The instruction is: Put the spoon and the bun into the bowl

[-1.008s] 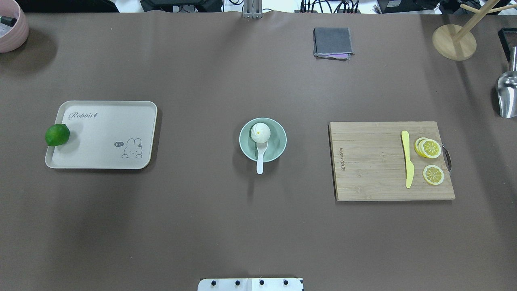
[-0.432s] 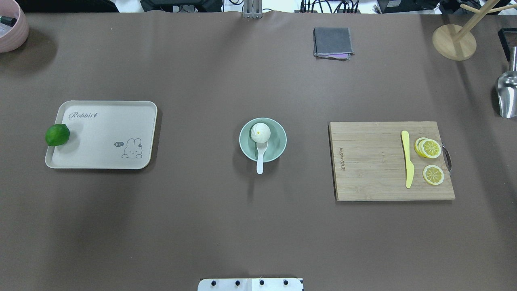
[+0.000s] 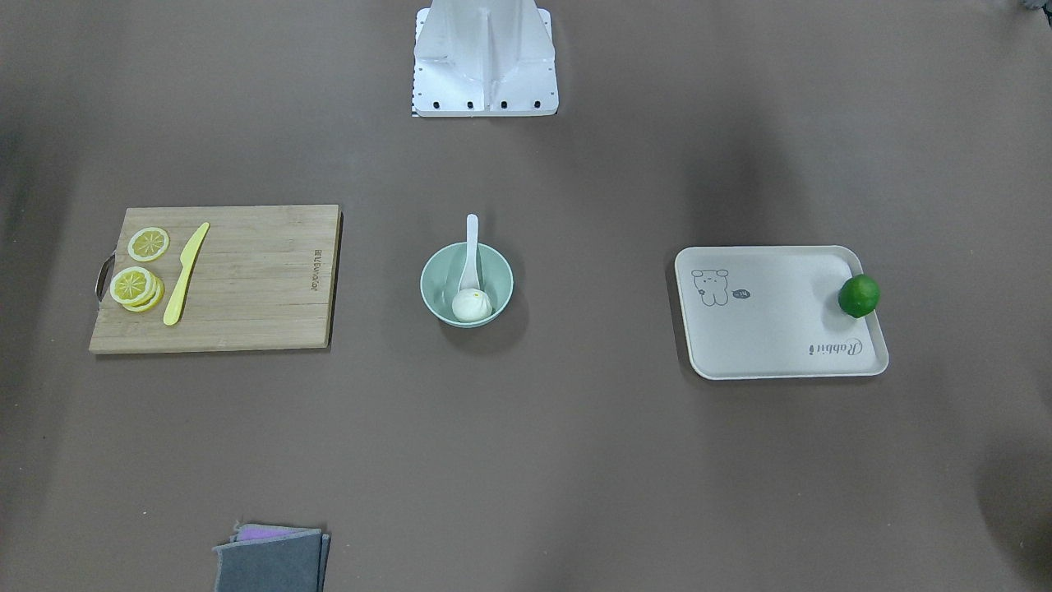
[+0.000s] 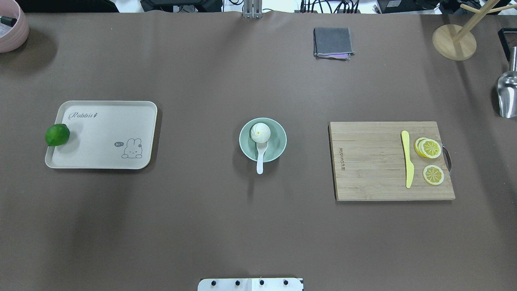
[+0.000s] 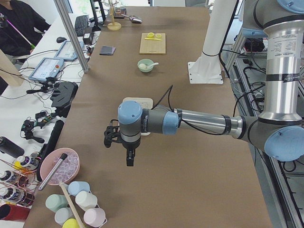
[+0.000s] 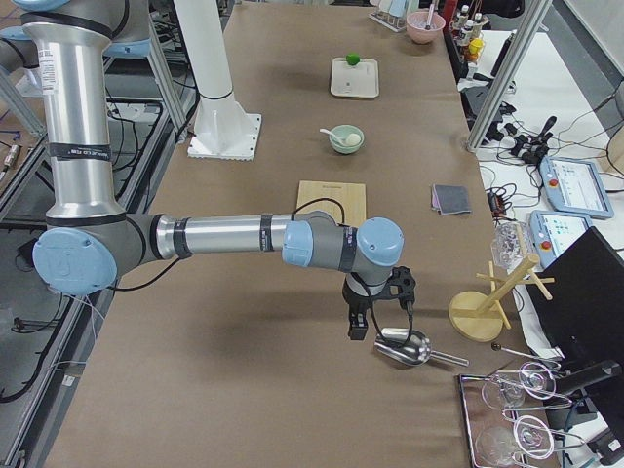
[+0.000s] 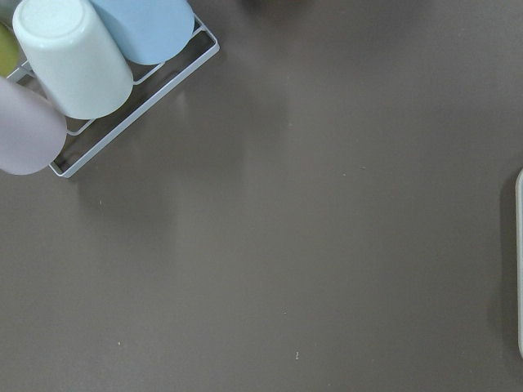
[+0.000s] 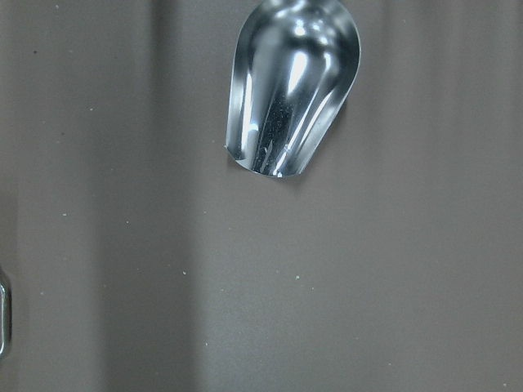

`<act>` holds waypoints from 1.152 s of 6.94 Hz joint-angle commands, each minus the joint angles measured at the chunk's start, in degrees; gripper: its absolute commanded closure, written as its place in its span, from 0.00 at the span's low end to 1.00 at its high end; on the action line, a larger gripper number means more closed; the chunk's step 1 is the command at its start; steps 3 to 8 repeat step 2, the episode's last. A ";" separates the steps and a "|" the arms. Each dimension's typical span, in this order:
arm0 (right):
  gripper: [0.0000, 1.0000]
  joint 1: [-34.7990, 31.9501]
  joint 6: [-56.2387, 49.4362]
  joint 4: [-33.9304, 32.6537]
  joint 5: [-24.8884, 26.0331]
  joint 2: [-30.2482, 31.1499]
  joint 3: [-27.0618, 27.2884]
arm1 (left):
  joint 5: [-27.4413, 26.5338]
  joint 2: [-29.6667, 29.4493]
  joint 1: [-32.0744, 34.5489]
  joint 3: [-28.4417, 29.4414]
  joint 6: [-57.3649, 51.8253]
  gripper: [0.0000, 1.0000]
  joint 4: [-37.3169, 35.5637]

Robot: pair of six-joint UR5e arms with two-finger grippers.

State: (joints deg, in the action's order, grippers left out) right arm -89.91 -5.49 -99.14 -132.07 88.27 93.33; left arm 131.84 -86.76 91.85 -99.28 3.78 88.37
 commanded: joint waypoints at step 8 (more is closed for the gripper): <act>0.00 0.00 0.04 0.00 -0.11 0.15 0.01 | 0.00 0.10 0.00 0.06 0.09 0.02 0.04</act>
